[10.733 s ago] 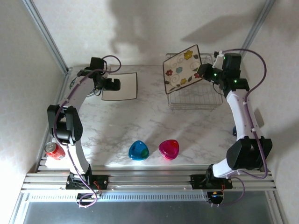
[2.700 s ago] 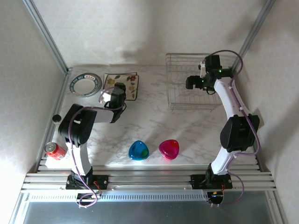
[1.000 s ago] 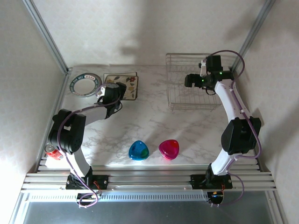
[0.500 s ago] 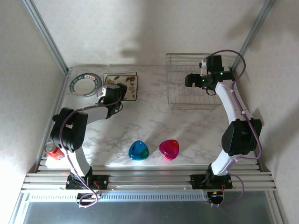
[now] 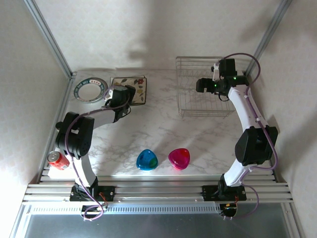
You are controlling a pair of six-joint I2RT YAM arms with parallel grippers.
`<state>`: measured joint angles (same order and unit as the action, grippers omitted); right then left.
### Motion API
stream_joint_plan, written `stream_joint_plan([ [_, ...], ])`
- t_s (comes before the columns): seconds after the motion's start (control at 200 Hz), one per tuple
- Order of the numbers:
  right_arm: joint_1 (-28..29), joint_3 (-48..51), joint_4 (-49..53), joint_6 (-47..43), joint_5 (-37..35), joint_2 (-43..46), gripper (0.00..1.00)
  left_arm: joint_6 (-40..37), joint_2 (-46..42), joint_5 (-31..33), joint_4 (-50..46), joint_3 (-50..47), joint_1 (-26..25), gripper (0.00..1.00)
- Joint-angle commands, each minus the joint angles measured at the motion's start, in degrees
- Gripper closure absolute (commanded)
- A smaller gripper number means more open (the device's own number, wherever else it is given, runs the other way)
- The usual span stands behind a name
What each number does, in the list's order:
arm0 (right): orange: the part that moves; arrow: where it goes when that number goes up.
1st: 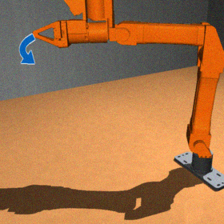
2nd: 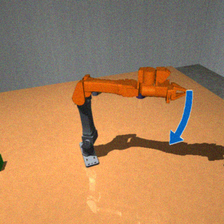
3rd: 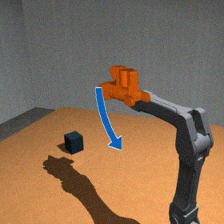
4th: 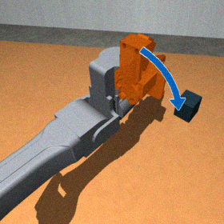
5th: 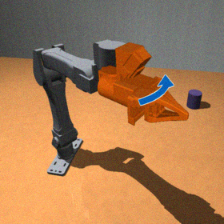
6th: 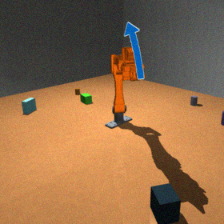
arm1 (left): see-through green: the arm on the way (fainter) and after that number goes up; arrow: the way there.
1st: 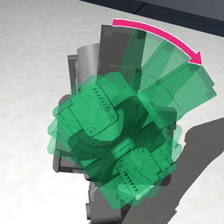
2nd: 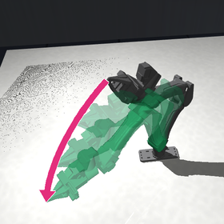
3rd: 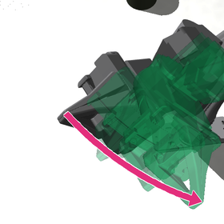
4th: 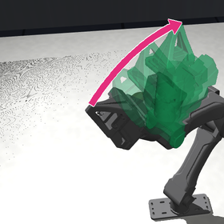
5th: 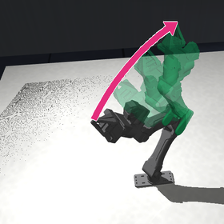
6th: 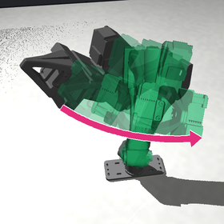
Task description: Unload the plates from the dish rack
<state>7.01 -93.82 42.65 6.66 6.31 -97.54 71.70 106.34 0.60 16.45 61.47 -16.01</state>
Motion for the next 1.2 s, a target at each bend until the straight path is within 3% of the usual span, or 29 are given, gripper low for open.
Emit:
stream_joint_plan([
  [0.0, 0.4, 0.1, -0.4, -0.1, 1.2, 1.2, 0.01, -1.9, -1.4, -1.0, 2.0, 0.7, 0.5, 0.0],
  [0.861, 0.4, 4.0, -2.4, 0.2, 1.6, 4.7, 0.01, -6.1, -10.8, -6.1, -2.8, -7.5, 2.1, 0.01],
  [1.001, 0.7, 14.4, -12.5, -1.4, 0.3, 11.5, 0.01, -19.8, -19.4, -0.3, -1.8, -8.3, 2.0, 0.0],
  [1.126, 2.5, 35.2, -34.4, -3.7, -4.9, 25.7, 0.01, -39.6, -31.6, 15.9, 2.9, -13.8, -0.1, 0.0],
  [1.196, 3.3, 46.8, -46.6, -4.5, -8.1, 33.4, 0.01, -49.9, -38.7, 23.6, 11.7, -21.6, -0.7, 0.0],
])
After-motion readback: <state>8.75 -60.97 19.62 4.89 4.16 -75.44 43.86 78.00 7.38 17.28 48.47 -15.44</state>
